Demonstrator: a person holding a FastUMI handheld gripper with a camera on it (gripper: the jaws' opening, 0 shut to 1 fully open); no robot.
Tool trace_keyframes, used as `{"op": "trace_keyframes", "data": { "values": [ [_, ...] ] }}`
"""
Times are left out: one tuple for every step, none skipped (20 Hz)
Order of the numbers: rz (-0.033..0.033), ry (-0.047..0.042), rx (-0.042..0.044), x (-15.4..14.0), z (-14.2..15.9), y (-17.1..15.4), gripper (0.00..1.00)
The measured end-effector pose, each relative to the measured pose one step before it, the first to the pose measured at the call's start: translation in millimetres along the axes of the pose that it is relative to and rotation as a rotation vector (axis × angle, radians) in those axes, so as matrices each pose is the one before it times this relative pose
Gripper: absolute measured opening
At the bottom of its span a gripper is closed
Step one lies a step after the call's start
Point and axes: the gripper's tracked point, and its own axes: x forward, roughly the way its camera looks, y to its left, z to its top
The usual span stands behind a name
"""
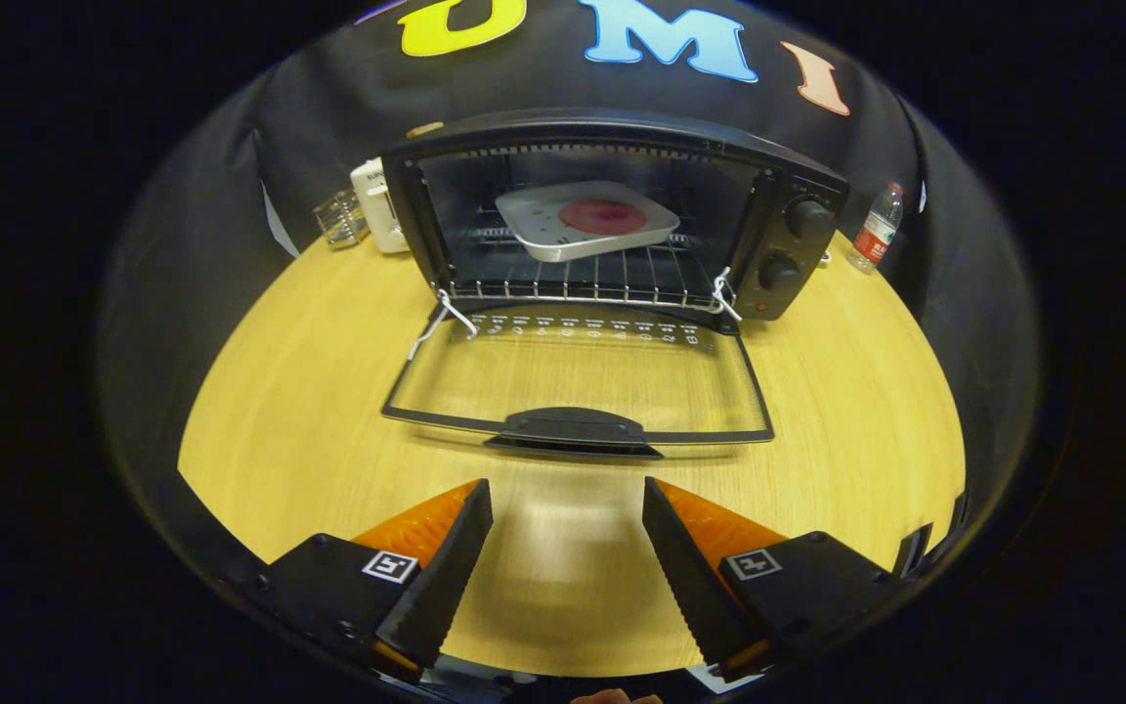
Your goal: Open the toaster oven, put the food inside, and close the toaster oven door.
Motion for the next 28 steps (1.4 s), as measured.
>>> {"op": "trace_keyframes", "data": {
  "values": [
    [-0.00689, 0.01513, -0.00389, 4.68, -2.92, -0.97, 0.98],
    [-0.00207, 0.01702, -0.00159, 3.92, -1.99, 0.5, 0.98],
    [0.00129, 0.01944, 0.00069, 4.25, -3.25, 1.16, 0.98],
    [0.00245, 0.01548, 0.00131, 3.7, -1.78, 1.06, 0.98],
    [-0.00281, 0.0144, -0.0002, 4.54, -1.81, 0.41, 0.98],
    [-0.00361, 0.01524, -0.00063, 3.93, -1.1, -0.05, 0.98],
    [-0.00221, 0.01245, 0.00249, 4.11, -1.22, 0.29, 0.99],
    [-0.0037, 0.01252, 0.00286, 3.54, 0.2, 0.16, 0.99],
    [-0.0084, 0.00932, 0.00596, 3.09, 0.92, -2.07, 0.99],
    [-0.00124, 0.01069, 0.01109, 2.78, 0.45, -0.73, 0.99],
    [0.00234, -0.00632, 0.02195, -1.17, 4.18, 1.09, 0.99],
    [0.00285, 0.00407, 0.01424, 7.45, 2.47, 0.0, 0.99],
    [0.00589, 0.00078, 0.01644, -1.41, 3.42, 1.9, 0.98],
    [0.00414, 0.00116, 0.01209, 4.29, 2.24, 1.27, 0.98],
    [0.00052, 0.00781, 0.01452, 0.51, 1.33, 0.3, 0.98],
    [-0.00293, 0.00459, 0.0125, -0.9, 0.01, 0.15, 0.98],
    [-0.00237, 0.00618, 0.00147, 1.42, 0.52, 0.8, 0.98],
    [-0.00458, 0.00464, -0.00175, -0.79, 0.34, -0.45, 0.98],
    [-0.00419, 0.00731, -0.00266, 0.24, -0.48, 0.31, 0.98],
    [-0.00436, 0.00204, -0.0059, -0.47, 0.73, -0.24, 0.98],
    [-0.00246, 0.00243, -0.00599, -1.53, -0.15, 0.11, 0.98],
    [-0.00003, -0.00319, -0.00153, -1.53, 1.02, -0.28, 0.98],
    [0.00157, -0.00612, 0.00112, -0.93, -0.11, 0.03, 0.98],
    [0.00246, -0.00353, -0.0019, -1.47, 0.15, -0.05, 0.98],
    [0.00223, -0.00746, -0.00411, -3.29, 0.49, -0.12, 0.98],
    [0.00199, -0.01111, -0.00471, -4.49, 1.37, -0.07, 0.98],
    [0.00293, -0.0144, -0.00221, -4.0, 0.55, -0.36, 0.98],
    [0.00514, -0.01517, 0.00155, -4.97, 1.92, 0.23, 0.98]
  ]
}}
